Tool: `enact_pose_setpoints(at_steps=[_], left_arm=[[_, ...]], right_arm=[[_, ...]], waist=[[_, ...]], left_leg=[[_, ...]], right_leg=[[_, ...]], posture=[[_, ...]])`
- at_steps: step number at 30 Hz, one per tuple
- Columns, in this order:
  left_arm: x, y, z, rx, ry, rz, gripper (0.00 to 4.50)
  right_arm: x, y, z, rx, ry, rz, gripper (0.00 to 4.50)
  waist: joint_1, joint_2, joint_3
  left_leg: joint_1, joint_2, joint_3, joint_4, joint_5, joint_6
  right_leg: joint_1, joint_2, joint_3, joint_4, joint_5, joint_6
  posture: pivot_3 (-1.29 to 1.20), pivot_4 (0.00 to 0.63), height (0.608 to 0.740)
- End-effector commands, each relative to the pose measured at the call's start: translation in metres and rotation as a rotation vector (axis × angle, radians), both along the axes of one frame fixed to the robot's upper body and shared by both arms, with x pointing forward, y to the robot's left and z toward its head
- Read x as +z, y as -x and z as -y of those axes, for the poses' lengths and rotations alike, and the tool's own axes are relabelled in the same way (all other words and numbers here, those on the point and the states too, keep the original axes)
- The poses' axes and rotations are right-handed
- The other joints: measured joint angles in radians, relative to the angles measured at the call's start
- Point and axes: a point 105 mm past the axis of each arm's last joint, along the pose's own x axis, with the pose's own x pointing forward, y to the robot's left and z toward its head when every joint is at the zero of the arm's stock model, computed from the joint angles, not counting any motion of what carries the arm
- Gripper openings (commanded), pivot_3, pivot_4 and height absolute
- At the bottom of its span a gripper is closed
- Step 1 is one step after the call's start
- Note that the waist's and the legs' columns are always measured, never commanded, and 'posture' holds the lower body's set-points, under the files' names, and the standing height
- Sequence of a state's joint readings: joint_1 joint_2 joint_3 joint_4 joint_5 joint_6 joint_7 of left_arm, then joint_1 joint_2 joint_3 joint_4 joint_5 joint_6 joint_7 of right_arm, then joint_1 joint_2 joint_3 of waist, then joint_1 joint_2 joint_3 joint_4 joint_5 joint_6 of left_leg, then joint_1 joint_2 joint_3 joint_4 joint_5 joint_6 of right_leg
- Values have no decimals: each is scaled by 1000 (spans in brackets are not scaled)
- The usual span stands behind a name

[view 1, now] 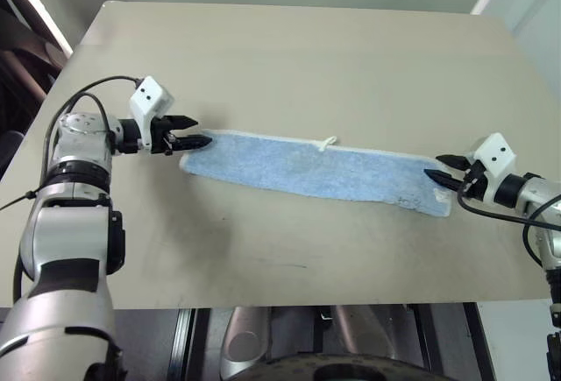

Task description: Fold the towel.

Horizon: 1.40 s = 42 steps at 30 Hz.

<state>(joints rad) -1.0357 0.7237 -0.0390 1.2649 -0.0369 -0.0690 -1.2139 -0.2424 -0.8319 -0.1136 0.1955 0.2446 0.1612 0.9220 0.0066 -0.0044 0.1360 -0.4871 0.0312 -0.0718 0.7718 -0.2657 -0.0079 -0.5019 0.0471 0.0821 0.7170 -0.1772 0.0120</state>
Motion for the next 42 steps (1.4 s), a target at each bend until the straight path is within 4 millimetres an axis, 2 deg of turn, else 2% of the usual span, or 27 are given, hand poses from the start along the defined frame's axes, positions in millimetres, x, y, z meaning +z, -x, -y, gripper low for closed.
enact_pose_setpoints(at_steps=[1, 4, 8, 11, 14, 17, 20, 22, 26, 30, 33, 38, 42], left_arm=[[19, -4, -4, 16, 20, 84, 4500], [28, -9, -9, 62, 19, 172, 4500], [41, -15, -13, 123, 39, 273, 4500], [67, -18, -11, 140, 144, 388, 4500], [74, -11, 13, -25, 254, 389, 4500], [71, -2, 30, -146, 292, 363, 4500], [63, 11, 49, -277, 349, 297, 4500], [57, 17, 56, -312, 343, 274, 4500], [39, 33, 67, -365, 288, 254, 4500], [35, 57, 87, -460, 323, 184, 4500], [30, 75, 104, -528, 334, 125, 4500], [17, 88, 121, -557, 356, 71, 4500], [11, 90, 127, -555, 360, 61, 4500]], right_arm=[[22, -3, 1, -14, -40, 93, 3446], [40, -3, 3, -47, -140, 132, 4463], [52, 4, 2, -57, -245, 92, 4463], [50, 19, 4, -111, -374, -76, 4463], [54, 39, -7, -138, -650, -214, 4463], [58, 49, -16, -155, -849, -287, 4463], [48, 68, -29, -160, -1010, -401, 4463], [45, 75, -33, -179, -1068, -440, 4463], [32, 90, -42, -245, -1180, -530, 4463], [25, 104, -55, -286, -1253, -622, 4463], [12, 114, -60, -338, -1266, -681, 4463], [-5, 117, -61, -421, -1274, -726, 4463], [-17, 111, -49, -527, -1298, -729, 4463]], waist=[[0, 0, 0], [0, 0, 0], [0, 0, 0], [4, 0, 0], [10, 0, 0], [10, 0, 0], [9, 0, 0], [9, 0, 0], [10, 0, 0], [9, 0, 0], [9, 0, 0], [9, 0, -1], [9, 0, -1]], left_leg=[[0, 0, 0, 0, 0, 0], [0, 0, 0, 0, 0, 0], [0, 0, 1, 0, 0, 0], [0, 0, 1, 0, 1, 0], [0, -1, 2, 0, 1, 0], [0, -2, 3, 0, 1, 0], [0, -2, 3, 0, 1, 0], [0, -1, 3, -1, 0, 1], [0, -1, 3, -1, 0, 1], [1, -1, 2, -1, 0, 1], [1, -1, 1, -1, -1, 1], [1, -1, 0, 0, -1, 1], [1, -1, 0, 0, -2, 0]], right_leg=[[0, 0, 0, 0, 0, 0], [0, 0, 0, 0, 0, 0], [0, 0, 0, 0, -1, -1], [0, 0, 0, 0, -4, -5], [1, 0, 0, 0, -6, -7], [2, 0, 1, 0, -7, -6], [1, 0, 1, 0, -11, 2], [1, 0, 1, 0, -11, 2], [1, 0, 2, -1, -10, 12], [3, 0, 2, -1, -13, 7], [3, 0, 2, -3, -13, 7], [4, 0, 2, -4, -12, 7], [4, 0, 2, -4, -12, 7]], posture=[[0, 150, 697], [0, 150, 697], [0, 150, 697], [0, 150, 697], [0, 150, 697], [0, 150, 697], [0, 150, 697], [0, 150, 697], [0, 150, 697], [0, 150, 697], [0, 150, 697], [0, 150, 697], [0, 150, 697]])
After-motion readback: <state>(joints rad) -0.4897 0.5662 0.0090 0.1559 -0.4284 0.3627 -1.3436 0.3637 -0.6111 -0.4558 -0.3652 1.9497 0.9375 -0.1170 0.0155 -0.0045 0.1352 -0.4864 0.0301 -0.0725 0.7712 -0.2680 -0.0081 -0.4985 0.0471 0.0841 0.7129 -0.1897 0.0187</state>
